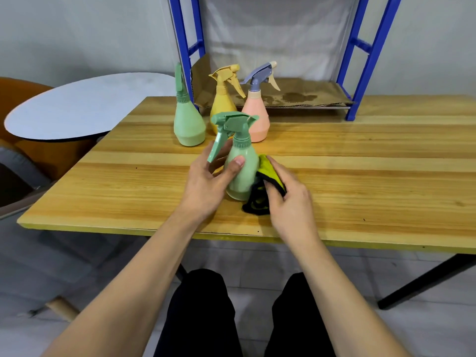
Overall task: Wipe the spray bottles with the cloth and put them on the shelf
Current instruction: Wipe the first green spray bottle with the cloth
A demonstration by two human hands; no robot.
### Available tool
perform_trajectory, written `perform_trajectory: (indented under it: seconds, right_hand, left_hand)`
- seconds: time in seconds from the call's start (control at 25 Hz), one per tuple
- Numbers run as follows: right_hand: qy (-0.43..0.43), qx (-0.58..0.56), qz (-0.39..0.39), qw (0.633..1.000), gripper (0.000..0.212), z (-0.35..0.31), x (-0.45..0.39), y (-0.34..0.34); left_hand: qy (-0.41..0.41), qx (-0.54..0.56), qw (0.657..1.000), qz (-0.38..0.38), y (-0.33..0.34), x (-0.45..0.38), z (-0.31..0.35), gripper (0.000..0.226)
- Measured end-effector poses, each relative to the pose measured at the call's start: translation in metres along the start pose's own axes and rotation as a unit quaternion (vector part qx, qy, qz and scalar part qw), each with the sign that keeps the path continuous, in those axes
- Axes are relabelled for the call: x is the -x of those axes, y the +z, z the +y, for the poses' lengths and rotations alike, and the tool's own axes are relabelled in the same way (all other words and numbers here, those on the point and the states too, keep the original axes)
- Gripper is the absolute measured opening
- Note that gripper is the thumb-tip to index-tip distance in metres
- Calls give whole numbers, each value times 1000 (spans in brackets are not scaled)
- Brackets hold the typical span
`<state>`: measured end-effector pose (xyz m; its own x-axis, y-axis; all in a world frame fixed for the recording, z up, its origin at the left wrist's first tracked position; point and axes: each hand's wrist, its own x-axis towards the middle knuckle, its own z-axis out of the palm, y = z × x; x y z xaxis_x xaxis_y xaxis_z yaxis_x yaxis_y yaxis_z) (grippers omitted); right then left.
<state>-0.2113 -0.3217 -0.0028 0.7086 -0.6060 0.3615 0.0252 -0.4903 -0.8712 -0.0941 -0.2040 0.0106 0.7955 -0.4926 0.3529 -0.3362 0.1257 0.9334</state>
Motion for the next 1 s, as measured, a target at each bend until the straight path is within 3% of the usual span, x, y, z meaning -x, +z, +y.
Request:
perform_trajectory:
  seconds: [0.2, 0.32, 0.52, 0.68, 0.8, 0.88, 1.0]
  right_hand:
    - [-23, -72, 14, 997, 49, -25, -20, -2]
    - [-33, -90, 4, 995, 52, -22, -21, 1]
    - [16, 46, -15, 999, 51, -2, -3, -13]
    - [-32, 7, -18, 999, 52, -26, -25, -12]
    - [-22, 55, -25, 998, 58, -8, -9, -3]
    - [-9, 100, -36, 994, 63, 5, 3, -1]
    - [-31, 108, -11, 994, 65, 11, 5, 2]
  left_hand:
    - [31, -59, 998, 3, 3, 0, 1, 34]
    - [48, -73, 996, 15, 3, 0, 1, 32]
    - [23, -50, 998, 12, 6, 3, 7, 34]
    - [46, -80, 996, 3, 5, 3, 8, 33]
    - [39, -85, 995, 25, 0, -1, 6, 34]
    - [26, -110, 993, 43, -2, -2, 5, 37]
    - [22, -216, 973, 78, 2, -2, 6, 59]
